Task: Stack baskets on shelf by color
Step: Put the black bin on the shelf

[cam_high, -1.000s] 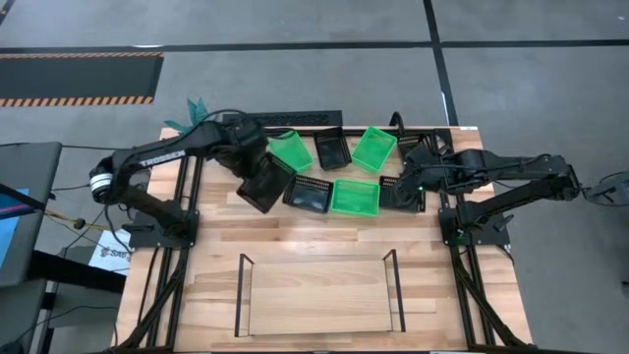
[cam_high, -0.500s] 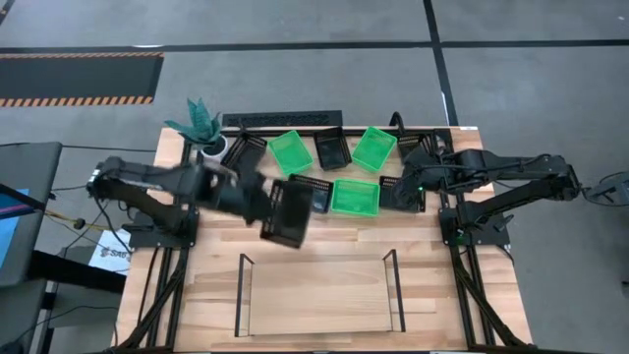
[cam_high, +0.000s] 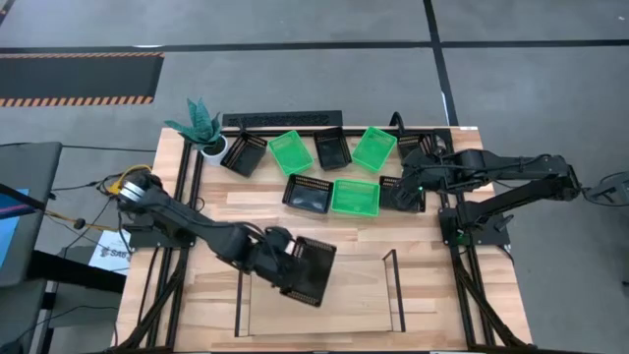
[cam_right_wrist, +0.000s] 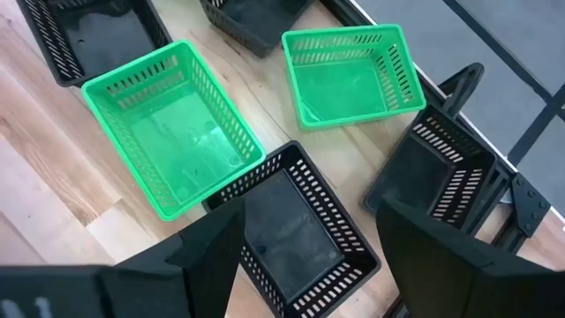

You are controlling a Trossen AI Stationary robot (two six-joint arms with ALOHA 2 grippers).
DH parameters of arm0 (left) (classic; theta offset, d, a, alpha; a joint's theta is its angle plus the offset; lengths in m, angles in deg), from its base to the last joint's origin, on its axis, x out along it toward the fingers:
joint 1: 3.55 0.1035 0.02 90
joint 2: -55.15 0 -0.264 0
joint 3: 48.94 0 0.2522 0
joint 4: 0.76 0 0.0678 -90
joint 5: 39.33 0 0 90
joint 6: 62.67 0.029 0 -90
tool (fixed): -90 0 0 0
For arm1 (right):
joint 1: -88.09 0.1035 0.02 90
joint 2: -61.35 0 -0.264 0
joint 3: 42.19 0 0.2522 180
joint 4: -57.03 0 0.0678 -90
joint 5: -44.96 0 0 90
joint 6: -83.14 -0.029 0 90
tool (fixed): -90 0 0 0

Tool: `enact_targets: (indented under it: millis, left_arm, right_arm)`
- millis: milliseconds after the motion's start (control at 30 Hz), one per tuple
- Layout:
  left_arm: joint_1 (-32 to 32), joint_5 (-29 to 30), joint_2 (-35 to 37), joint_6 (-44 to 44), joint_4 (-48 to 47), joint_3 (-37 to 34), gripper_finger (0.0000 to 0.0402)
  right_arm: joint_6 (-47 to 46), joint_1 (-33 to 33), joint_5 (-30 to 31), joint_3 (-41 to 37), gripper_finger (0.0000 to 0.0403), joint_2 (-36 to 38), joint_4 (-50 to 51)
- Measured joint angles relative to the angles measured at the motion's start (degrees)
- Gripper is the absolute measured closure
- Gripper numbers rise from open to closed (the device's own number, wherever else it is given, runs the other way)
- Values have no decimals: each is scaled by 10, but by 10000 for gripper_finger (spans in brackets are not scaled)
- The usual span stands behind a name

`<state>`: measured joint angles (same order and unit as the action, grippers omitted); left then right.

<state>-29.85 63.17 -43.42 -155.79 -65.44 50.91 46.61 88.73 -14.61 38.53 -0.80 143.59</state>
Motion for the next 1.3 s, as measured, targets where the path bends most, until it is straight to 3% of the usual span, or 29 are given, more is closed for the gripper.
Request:
enact_targets:
  millis: [267, 367, 500, 633, 867, 1033, 1300]
  left_arm:
    - [1, -85, -17, 58, -28, 7, 401]
    - [2, -64, -17, 25, -29, 7, 401]
    - [25, -78, -19, 49, -23, 8, 401]
    - [42, -32, -20, 6, 4, 8, 401]
    - [38, -35, -68, -100, 72, 21, 401]
    - [24, -37, -144, -124, 83, 96, 401]
    - [23, -26, -279, -77, 62, 265, 401]
  right_arm:
    - [12, 6, -4, 0, 121, 0, 0]
    - [27, 9, -3, 0, 121, 0, -3]
    - [33, 8, -3, 0, 121, 0, -9]
    - [41, 8, -4, 0, 121, 0, -8]
    - [57, 8, -4, 0, 121, 0, -6]
    - [57, 8, 10, 0, 121, 0, -6]
    - [57, 8, 11, 0, 121, 0, -3]
